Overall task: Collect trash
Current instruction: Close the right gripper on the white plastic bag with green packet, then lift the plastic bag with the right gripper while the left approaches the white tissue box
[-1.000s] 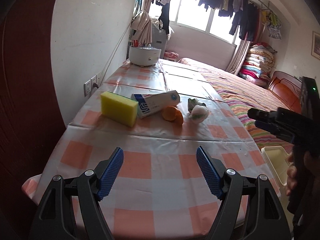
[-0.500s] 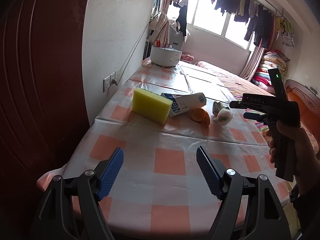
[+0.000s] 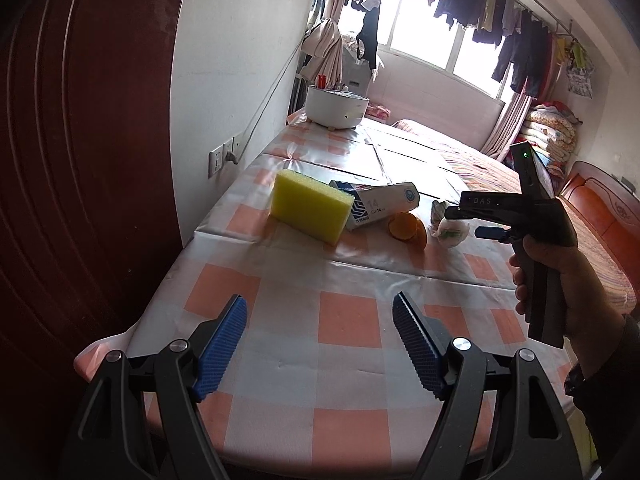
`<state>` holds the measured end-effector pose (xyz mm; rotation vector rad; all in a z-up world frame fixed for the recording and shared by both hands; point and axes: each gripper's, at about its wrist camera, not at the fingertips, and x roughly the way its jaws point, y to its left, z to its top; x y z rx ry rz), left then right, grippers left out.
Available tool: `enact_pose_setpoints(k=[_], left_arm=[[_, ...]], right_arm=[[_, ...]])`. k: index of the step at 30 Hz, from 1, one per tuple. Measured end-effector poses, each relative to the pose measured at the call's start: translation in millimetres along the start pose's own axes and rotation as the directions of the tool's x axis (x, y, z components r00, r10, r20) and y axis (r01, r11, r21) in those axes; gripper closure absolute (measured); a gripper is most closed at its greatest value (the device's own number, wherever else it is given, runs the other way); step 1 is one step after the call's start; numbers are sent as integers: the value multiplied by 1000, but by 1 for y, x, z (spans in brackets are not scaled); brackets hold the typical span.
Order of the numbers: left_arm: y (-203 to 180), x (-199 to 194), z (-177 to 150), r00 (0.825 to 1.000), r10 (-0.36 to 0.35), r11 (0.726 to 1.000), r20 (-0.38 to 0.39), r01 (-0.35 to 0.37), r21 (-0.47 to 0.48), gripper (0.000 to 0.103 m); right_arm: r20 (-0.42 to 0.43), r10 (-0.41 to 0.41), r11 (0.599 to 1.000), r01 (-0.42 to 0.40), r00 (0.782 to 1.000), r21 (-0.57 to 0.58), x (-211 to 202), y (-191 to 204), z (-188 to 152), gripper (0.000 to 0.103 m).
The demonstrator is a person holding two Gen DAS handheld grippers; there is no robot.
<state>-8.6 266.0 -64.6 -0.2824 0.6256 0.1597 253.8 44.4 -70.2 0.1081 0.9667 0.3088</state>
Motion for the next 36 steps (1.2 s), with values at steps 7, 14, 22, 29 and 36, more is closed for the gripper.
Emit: enact_pose_setpoints(k=[7,14,22,29,36], left_arm=[[-3,-5,1,1000,-12,1000,10,12,14,30],[-7,-12,-2,1000,-3,1000,21,3,7,30],[-18,-26,-6,999,26,999,42,-27,30,30],[-39,-32,3,998,43,994,52,-47,95,30],[-89,-9,57,998,-55,967,27,47,250,30]], right_arm=[[-16,-33,999,33,999,11,18,-2,5,32],[-22,-5,1000,5,1000,2,30,-4,2,56],[76,67,998,-66,995,-14,-2,-26,-16,60],[161,173,985,-171,972,-28,-60,-54,-55,62],[282,226,972,-236,932,3,-129,-94,-76,62]])
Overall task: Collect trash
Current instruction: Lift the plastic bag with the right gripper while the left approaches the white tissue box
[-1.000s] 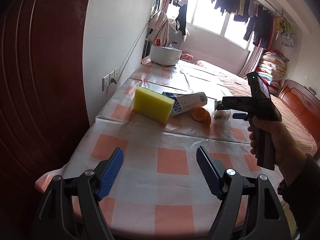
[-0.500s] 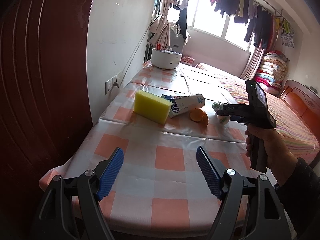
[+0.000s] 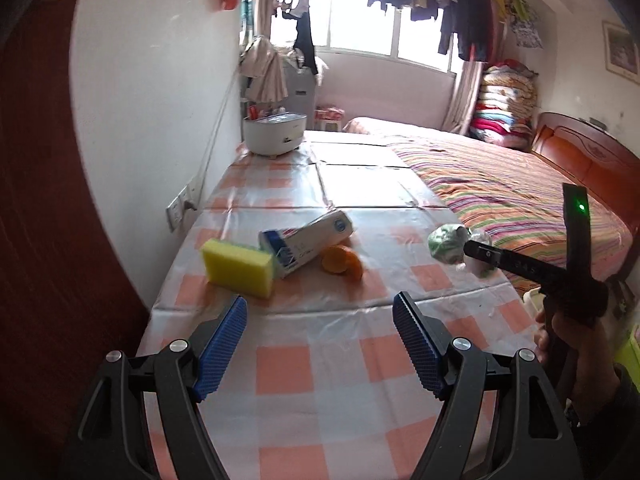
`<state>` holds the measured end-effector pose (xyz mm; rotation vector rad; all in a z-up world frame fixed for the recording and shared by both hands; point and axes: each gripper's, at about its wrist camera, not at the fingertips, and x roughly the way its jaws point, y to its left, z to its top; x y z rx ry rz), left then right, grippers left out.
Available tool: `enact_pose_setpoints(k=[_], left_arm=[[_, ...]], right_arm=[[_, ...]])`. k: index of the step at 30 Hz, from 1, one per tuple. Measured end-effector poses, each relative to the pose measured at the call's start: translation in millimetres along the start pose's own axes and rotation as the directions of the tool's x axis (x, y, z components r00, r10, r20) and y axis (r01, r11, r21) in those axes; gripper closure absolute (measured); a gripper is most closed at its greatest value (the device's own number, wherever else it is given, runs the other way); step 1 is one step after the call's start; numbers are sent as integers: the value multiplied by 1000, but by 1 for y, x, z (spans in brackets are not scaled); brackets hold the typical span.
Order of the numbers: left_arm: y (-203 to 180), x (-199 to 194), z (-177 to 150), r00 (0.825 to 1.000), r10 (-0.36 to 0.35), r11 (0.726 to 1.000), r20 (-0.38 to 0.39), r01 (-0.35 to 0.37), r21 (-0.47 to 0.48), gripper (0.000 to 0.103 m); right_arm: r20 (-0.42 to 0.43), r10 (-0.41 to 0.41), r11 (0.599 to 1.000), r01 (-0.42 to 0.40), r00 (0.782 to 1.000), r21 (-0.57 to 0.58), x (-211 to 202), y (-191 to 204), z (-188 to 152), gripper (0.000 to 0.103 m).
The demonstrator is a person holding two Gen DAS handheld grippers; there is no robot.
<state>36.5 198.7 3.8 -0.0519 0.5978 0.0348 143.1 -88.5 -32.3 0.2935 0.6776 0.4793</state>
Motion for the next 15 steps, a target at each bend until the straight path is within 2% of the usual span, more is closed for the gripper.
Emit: enact_pose_setpoints(k=[2,4,5,7,9,10,13,15], left_arm=[[-11,17,19,1000,11,998,0,-11,56,30],[-18,39,35,999,-18,995,-29,21,94,30],[-21,49,41,999,-8,994,-48,13,113,30],[-30,68,50,998,15,985,-66,-4,172,30],[-35,86,58,996,53,976,-72,-37,214,30],[-36,93,61,996,56,974,-65,-40,224,30],[-38,124,67,989,58,967,-138,-21,253,30],[-43,140,69,984,81,955,-160,-31,295,30]], right_arm=[[39,0,1000,0,999,4,-16,-7,4,63],[74,-8,1000,8,997,6,-28,-13,5,63],[85,-20,1000,19,996,10,-31,-17,4,63],[65,-44,999,42,997,27,-32,-23,2,64],[44,-23,998,20,999,62,-40,-26,7,64],[73,-32,999,31,997,22,-52,-20,11,64],[144,-95,990,109,985,-90,-65,-10,14,64],[155,-79,993,91,985,-72,-65,-17,15,64]])
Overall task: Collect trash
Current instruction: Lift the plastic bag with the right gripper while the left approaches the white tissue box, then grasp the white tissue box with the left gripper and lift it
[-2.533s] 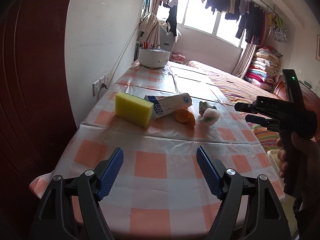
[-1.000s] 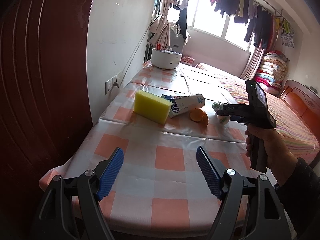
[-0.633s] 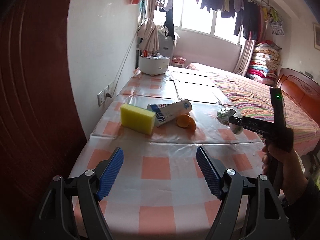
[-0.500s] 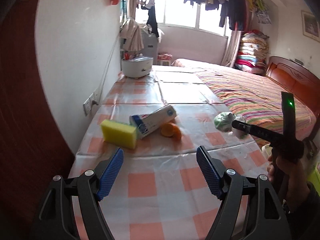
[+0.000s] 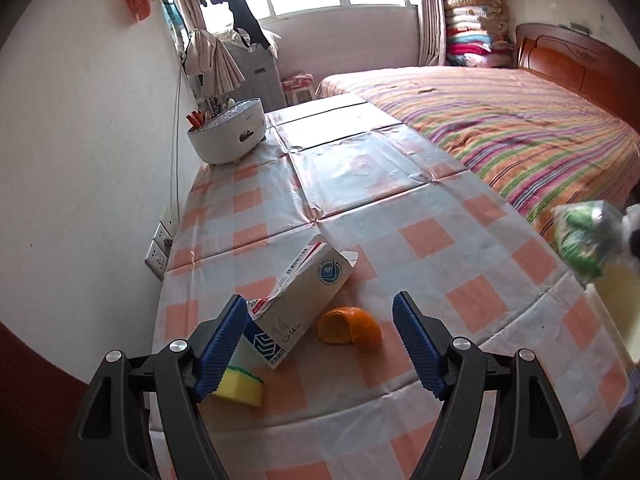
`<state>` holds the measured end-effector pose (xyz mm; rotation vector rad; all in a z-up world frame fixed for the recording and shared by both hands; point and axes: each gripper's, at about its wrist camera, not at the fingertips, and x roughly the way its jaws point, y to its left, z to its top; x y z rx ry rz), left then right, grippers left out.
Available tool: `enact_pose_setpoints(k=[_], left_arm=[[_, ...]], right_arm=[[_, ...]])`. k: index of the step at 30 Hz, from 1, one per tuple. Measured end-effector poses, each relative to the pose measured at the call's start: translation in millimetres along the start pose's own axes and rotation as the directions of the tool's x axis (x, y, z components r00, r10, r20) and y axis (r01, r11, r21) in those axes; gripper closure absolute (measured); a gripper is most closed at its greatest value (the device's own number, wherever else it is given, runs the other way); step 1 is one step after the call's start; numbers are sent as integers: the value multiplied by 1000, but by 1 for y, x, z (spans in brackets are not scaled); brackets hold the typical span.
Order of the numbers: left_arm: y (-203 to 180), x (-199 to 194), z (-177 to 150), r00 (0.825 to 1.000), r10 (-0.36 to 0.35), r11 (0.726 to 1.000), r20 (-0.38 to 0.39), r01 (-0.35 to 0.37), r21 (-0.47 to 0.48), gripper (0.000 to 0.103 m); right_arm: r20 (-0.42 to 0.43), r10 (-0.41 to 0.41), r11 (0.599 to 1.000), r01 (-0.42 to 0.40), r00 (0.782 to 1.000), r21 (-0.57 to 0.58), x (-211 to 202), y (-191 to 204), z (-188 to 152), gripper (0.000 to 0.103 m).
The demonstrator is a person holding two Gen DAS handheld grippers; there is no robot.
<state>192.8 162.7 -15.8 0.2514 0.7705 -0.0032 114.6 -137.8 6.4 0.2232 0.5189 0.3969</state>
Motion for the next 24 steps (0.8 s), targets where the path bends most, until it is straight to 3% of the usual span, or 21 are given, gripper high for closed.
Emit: enact_pose_setpoints(k=[8,16,24], left_arm=[[-18,63,12,990,126,979,-69,-113,168,30],[-11,115,18,973,161,972,-167,-128,196,30],[-26,147,10,954,200,949,-222,-133,285,29]], right_arm=[[-22,96,992,-94,995,88,16,-7,-13,64],[4,135,987,-135,991,86,-1,2,-10,64],[20,115,990,-116,993,78,-11,-3,-15,64]])
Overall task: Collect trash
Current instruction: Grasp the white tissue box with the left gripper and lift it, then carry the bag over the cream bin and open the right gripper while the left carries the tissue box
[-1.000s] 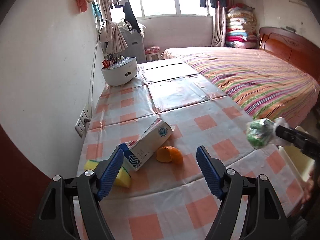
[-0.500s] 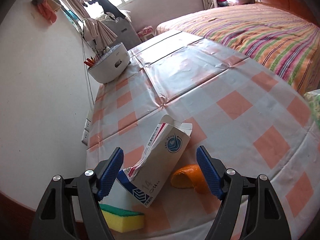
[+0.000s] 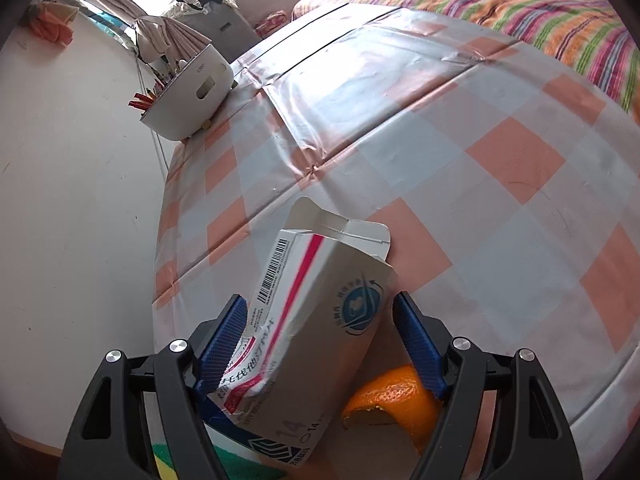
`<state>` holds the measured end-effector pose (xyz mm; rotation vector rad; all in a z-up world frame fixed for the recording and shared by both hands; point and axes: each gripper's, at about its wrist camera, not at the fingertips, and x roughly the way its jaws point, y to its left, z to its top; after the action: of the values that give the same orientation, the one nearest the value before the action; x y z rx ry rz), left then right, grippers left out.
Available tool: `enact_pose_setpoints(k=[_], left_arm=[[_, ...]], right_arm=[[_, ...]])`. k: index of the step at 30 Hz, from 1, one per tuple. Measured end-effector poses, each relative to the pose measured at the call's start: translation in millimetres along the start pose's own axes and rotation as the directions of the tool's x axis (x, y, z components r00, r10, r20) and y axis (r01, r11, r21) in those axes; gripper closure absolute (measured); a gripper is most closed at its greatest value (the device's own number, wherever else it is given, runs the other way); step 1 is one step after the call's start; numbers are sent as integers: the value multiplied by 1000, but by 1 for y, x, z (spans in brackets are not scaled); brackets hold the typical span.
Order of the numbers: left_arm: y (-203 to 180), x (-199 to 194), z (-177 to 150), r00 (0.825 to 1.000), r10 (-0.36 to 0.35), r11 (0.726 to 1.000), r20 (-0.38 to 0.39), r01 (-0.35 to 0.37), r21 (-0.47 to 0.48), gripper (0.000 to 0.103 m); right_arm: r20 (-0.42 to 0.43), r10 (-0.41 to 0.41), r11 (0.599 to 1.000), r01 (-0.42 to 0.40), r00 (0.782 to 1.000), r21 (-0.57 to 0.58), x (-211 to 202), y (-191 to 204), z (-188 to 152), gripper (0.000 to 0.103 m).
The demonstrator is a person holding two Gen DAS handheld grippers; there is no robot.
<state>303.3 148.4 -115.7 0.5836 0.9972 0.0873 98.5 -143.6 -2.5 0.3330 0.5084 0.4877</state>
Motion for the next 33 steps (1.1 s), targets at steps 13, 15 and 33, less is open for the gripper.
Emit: enact_pose_setpoints(k=[13,15,33], left_arm=[[23,-10,-3,995,-83,979,46,90,-184,49],[22,-23,-3,993,-79,975,82,94,-203,49],[-67,-182,2,828,-374,897,418,437,-62,49]], right_arm=[[39,-28,1000,29,999,-2,-19,-4,2,64],[49,-40,999,40,998,-1,-24,-5,1,64],[155,-257,966,258,954,16,-74,-55,5,64]])
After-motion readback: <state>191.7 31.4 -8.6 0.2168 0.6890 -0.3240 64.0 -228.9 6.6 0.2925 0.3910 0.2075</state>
